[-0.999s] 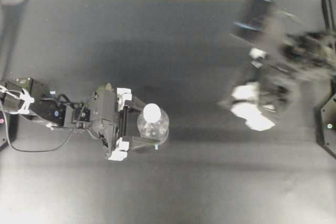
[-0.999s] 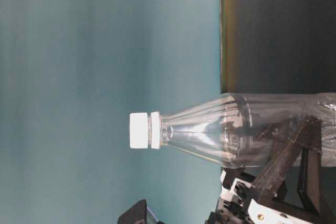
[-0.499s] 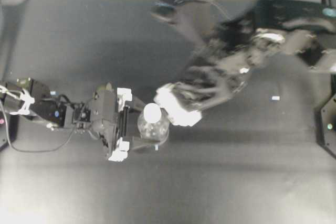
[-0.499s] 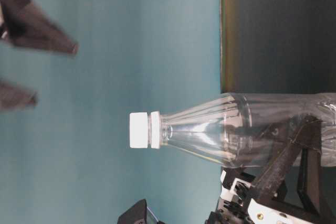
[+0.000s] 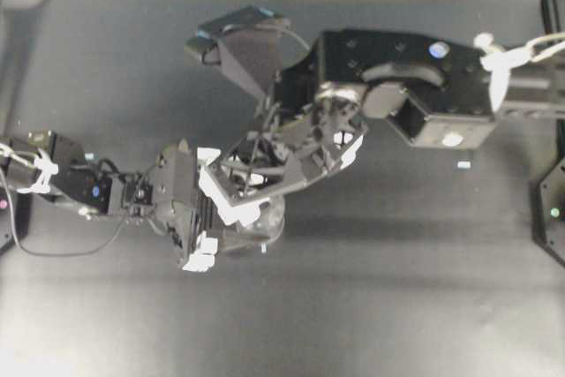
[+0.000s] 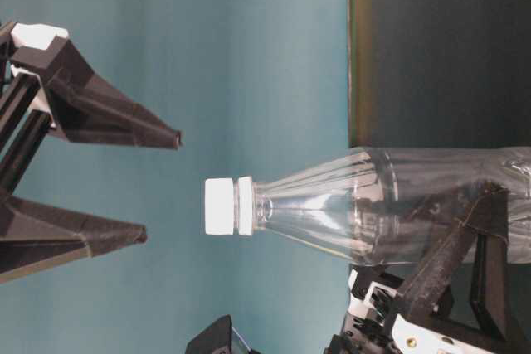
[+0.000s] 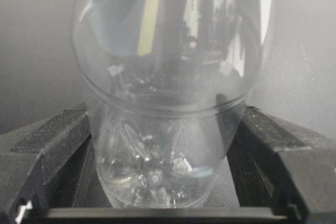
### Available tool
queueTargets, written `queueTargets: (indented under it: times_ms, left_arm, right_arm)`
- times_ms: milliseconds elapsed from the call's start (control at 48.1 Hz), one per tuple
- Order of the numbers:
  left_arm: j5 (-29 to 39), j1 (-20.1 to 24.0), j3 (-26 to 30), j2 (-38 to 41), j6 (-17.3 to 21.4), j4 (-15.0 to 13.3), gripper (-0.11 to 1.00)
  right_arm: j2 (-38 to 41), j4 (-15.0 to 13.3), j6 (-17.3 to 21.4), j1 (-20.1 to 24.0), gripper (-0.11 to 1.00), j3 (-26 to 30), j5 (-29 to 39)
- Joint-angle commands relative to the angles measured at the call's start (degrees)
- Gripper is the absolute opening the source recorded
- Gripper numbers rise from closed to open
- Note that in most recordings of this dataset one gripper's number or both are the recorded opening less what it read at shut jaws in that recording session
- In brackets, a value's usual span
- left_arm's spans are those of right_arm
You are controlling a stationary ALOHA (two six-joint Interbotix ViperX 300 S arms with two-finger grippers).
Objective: Open the bottle cap by holding the bottle with the left arm and twisting the cap with the right arm.
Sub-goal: 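Swing the right gripper toward the white cap of the held bottle, then close the right gripper on the white cap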
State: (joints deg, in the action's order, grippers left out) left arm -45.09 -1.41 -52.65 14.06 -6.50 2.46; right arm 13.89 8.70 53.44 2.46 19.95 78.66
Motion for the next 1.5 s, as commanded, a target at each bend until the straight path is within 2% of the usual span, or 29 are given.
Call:
queueTargets:
  times_ms: [0, 250, 562, 686, 791, 999, 1123, 1331, 1477]
  left_arm:
    - [0.35, -0.09, -0.18, 0.18, -0.26, 0.18, 0.81]
    - [0.53, -0.09, -0.09, 0.18, -0.35, 0.18, 0.81]
    - [0.62, -0.18, -0.18, 0.26, -0.35, 0.18, 0.81]
    - [0.62, -0.26, -0.26, 0.18, -0.44, 0.18, 0.81]
    - [0.62, -0.26, -0.35, 0.18, -0.44, 0.18, 0.81]
    - [0.62, -0.18, -0.44, 0.18, -0.44, 0.18, 0.81]
    - [0.62, -0.18, -0.44, 0.18, -0.44, 0.18, 0.81]
    - [0.62, -0.09, -0.44, 0.18, -0.35, 0.18, 0.81]
    - [0.62, 0.0, -0.44, 0.18, -0.35, 0.18, 0.82]
  right_arm:
    - [0.53, -0.97, 0.62, 0.26, 0.78, 0.7, 0.09]
    - [3.16, -1.23, -0.44, 0.44, 0.76, 0.79, 0.09]
    - [4.04, -3.52, -1.05, 0.53, 0.7, 1.05, -0.18]
    - [4.48, -3.69, -1.41, 0.62, 0.6, 1.14, -0.18]
    - [4.75, -3.69, -2.81, 0.97, 0.37, 1.14, -0.18]
    - [5.27, -3.52, -7.12, 1.14, 0.37, 2.2, 0.09]
    - [5.98, -3.52, -12.92, 1.14, 0.37, 3.78, 0.7]
    - [7.82, -3.52, -31.29, 0.88, 0.37, 8.0, 2.2]
    - [8.53, -3.52, -39.64, 0.26, 0.37, 9.67, 5.71]
